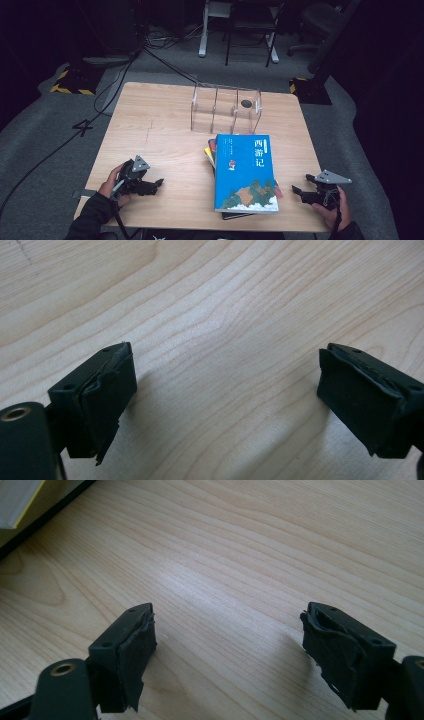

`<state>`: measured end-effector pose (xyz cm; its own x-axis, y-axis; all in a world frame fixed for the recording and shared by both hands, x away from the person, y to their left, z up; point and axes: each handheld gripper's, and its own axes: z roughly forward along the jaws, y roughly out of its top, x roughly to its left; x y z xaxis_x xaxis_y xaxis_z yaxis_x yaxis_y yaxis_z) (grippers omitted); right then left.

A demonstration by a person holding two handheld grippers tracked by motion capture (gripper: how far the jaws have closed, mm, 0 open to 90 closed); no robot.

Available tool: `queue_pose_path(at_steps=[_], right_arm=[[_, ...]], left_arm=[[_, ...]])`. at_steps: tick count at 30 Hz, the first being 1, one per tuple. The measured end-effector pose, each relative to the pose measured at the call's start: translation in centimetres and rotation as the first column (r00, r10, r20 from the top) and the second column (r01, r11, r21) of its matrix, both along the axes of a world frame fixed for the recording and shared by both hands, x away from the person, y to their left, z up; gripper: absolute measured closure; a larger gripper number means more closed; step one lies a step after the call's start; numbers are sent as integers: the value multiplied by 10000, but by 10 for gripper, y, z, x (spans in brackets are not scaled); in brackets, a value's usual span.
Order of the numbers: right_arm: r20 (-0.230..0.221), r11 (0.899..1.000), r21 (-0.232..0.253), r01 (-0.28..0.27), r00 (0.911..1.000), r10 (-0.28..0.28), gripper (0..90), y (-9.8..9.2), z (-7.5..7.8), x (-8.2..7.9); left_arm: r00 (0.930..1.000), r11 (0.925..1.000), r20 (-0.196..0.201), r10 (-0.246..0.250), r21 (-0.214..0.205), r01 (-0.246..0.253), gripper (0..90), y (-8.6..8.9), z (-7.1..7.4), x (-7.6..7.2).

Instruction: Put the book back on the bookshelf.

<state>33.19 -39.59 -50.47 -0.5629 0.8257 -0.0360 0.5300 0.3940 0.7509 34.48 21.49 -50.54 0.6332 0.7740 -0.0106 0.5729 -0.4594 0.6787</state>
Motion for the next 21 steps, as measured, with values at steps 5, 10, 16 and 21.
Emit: queue_pose_path(at_steps=[5,10,16,21], right_arm=[[-257,9997,183,134,9996,-129,207,-2,0,2],[-279,9997,192,130,9995,-124,237,-3,2,4],[-203,9941,642,-878,9958,893,237,6,22,8],[61,9854,906,-1443,9895,1443,249,16,50,9]], left_arm=[[9989,9991,-178,-429,53,430,22,-4,-1,12],[9965,9965,-172,-816,141,819,3,-12,-1,19],[9871,9871,-159,-1595,130,1597,5,-27,-1,20],[9750,9749,-128,-2220,120,2222,5,-40,-1,19]])
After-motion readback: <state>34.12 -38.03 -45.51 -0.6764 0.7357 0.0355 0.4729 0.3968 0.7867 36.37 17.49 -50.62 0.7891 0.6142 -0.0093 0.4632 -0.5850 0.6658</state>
